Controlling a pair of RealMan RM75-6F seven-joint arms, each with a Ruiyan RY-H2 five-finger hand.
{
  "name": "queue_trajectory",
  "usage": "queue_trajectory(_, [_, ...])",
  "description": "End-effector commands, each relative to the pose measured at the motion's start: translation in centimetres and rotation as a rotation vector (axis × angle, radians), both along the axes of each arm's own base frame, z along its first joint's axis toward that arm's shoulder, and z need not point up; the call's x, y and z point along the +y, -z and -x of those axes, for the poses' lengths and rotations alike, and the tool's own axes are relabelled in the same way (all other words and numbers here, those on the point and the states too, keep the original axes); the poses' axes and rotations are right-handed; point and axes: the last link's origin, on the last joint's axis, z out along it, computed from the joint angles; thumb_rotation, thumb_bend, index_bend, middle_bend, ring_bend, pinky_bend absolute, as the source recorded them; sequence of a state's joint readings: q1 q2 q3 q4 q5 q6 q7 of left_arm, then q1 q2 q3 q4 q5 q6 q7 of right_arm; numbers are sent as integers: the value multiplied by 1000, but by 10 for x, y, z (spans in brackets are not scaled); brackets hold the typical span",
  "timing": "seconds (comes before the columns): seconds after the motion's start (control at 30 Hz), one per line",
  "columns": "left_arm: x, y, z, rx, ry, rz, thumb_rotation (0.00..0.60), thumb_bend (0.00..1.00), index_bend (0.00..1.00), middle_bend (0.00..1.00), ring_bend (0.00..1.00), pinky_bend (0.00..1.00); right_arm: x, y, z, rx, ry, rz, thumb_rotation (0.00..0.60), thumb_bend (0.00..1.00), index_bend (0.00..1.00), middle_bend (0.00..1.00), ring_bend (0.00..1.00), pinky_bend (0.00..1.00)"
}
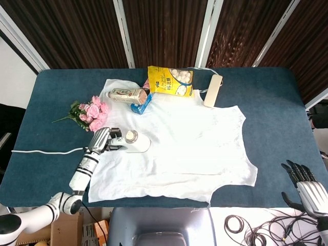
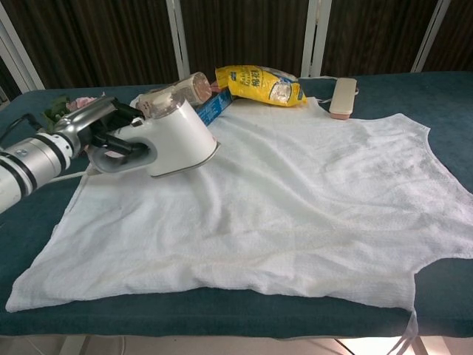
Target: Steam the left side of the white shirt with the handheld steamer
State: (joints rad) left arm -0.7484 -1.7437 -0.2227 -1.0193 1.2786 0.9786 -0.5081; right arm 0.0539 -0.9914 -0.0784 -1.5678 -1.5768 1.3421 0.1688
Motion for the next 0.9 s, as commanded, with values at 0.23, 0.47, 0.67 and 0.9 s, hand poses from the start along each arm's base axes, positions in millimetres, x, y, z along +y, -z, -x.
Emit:
queue_trajectory(0.23, [-5,37,-69,-45,-18,131,600,525,730,734,687,553,0,-1,0,-10,-6,-17,600,363,0,12,0,0])
queue_trajectory(0.47, [4,45,-66,126,-49,9,600,528,731,735,688,553,2,-5,2,-20,-4,-10,600,363,0,12,0,0])
queue_trajectory(0.67, [5,50,-57,276,-60,-68,600,531,731,738,689,556,3,-5,1,-21,-8,-8,600,363,0,12,0,0])
queue_trajectory(0.9, [12,49,-47,403,-73,-147,600,531,731,738,689,556,4,-5,0,-20,-13,-5,600,363,0,12,0,0])
